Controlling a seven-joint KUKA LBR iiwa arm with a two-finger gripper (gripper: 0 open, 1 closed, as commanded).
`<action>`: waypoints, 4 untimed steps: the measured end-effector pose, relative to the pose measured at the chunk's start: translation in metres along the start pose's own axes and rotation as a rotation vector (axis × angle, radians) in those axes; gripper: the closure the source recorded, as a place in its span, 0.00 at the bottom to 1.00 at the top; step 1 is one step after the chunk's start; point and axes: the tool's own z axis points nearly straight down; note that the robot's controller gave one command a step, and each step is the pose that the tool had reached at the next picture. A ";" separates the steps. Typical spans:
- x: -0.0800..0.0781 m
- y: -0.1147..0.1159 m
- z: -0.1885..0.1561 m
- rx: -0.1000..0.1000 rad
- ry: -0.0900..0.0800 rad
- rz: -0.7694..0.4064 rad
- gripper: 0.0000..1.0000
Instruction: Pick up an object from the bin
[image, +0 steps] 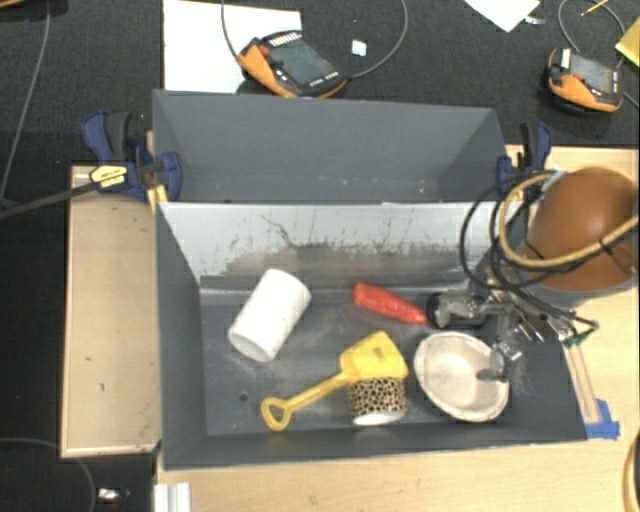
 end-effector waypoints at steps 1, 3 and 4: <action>-0.054 0.013 0.047 -0.011 0.006 -0.398 0.00; -0.020 0.064 0.075 -0.011 -0.002 -0.997 1.00; -0.020 0.064 0.075 -0.011 -0.002 -0.997 1.00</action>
Offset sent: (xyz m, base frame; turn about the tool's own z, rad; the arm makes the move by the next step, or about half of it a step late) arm 0.0446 -0.0017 -0.0767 -0.6250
